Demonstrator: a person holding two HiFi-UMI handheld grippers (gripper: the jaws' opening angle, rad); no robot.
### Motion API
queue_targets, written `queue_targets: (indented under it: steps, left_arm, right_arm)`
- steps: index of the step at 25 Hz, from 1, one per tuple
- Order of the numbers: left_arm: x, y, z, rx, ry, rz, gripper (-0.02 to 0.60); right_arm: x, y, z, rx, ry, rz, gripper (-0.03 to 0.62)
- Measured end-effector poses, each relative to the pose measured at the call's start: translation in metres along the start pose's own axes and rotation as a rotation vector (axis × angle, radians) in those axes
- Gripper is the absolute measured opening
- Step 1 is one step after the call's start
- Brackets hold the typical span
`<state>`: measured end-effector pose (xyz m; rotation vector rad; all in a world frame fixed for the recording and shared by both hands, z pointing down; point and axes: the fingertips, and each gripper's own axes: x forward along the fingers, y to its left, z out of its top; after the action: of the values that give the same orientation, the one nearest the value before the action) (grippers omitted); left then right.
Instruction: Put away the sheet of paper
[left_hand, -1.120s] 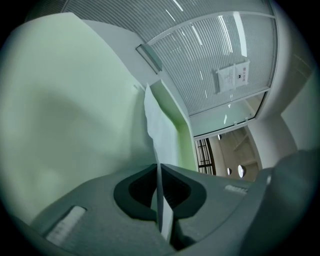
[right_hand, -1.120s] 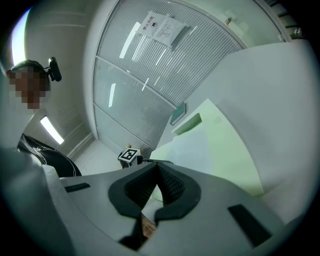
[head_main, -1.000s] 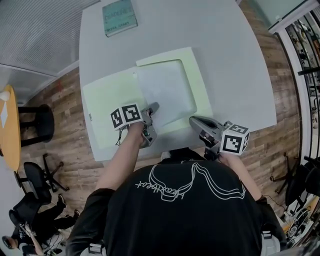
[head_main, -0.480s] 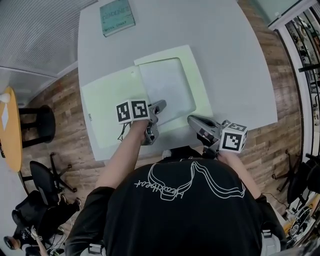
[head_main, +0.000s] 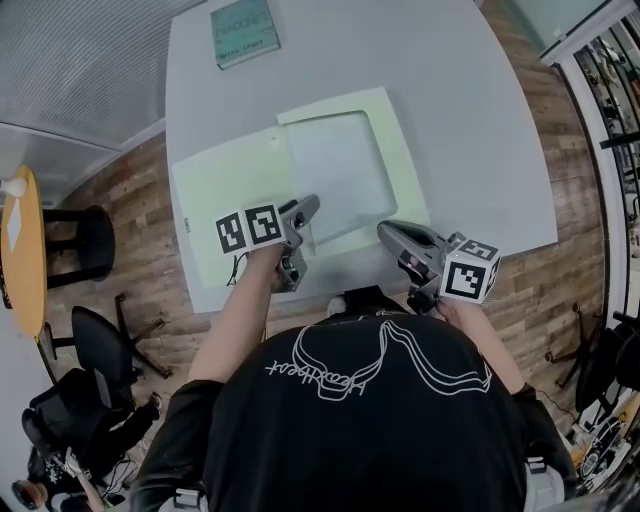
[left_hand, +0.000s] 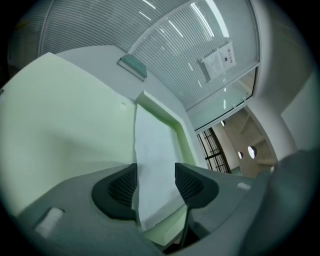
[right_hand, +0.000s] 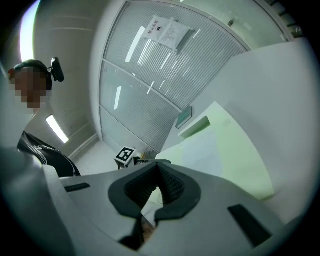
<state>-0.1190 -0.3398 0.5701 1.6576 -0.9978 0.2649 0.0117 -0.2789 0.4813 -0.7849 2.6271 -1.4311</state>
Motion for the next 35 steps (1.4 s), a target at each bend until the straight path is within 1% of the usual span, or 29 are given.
queue_targets:
  steps: [2, 4, 7, 11, 14, 15, 16, 19, 21, 25, 28, 30, 35]
  left_arm:
    - [-0.018, -0.008, 0.008, 0.006, -0.072, -0.029, 0.229]
    - [-0.036, -0.019, 0.012, 0.044, -0.123, -0.057, 0.228]
    - [-0.062, -0.043, 0.012, 0.153, -0.168, -0.107, 0.225]
    - [-0.095, -0.082, 0.0, 0.339, -0.2, -0.2, 0.21]
    - [-0.12, -0.113, -0.016, 0.463, -0.218, -0.267, 0.16]
    - [-0.128, -0.122, -0.021, 0.498, -0.225, -0.283, 0.133]
    - [-0.136, -0.13, -0.024, 0.531, -0.233, -0.294, 0.109]
    - [-0.157, -0.144, -0.032, 0.611, -0.252, -0.31, 0.075]
    - [-0.169, -0.15, -0.039, 0.645, -0.256, -0.328, 0.055]
    - [-0.184, -0.161, -0.053, 0.676, -0.273, -0.352, 0.025]
    - [-0.19, -0.167, -0.064, 0.702, -0.289, -0.347, 0.014]
    - [-0.192, -0.169, -0.071, 0.702, -0.294, -0.346, 0.012]
    - [-0.198, -0.17, -0.083, 0.69, -0.3, -0.355, 0.012]
  right_arm:
    - [0.0, 0.006, 0.005, -0.048, 0.0, -0.008, 0.009]
    - [0.0, 0.014, 0.01, -0.071, -0.012, -0.007, 0.009]
    - [-0.001, 0.027, 0.018, -0.094, -0.041, 0.006, 0.009]
    - [-0.006, 0.05, 0.022, -0.171, -0.059, 0.02, 0.009]
    - [-0.012, 0.073, 0.02, -0.257, -0.062, 0.031, 0.009]
    - [-0.014, 0.08, 0.019, -0.283, -0.064, 0.034, 0.009]
    - [-0.016, 0.088, 0.018, -0.305, -0.066, 0.039, 0.009]
    - [-0.017, 0.107, 0.014, -0.346, -0.073, 0.058, 0.009]
    - [-0.017, 0.118, 0.009, -0.366, -0.076, 0.068, 0.009]
    - [-0.027, 0.138, 0.0, -0.408, -0.079, 0.084, 0.009]
    - [-0.038, 0.147, -0.008, -0.483, -0.07, 0.059, 0.009]
    - [-0.043, 0.151, -0.013, -0.505, -0.073, 0.046, 0.009]
    - [-0.048, 0.158, -0.022, -0.505, -0.084, 0.053, 0.009]
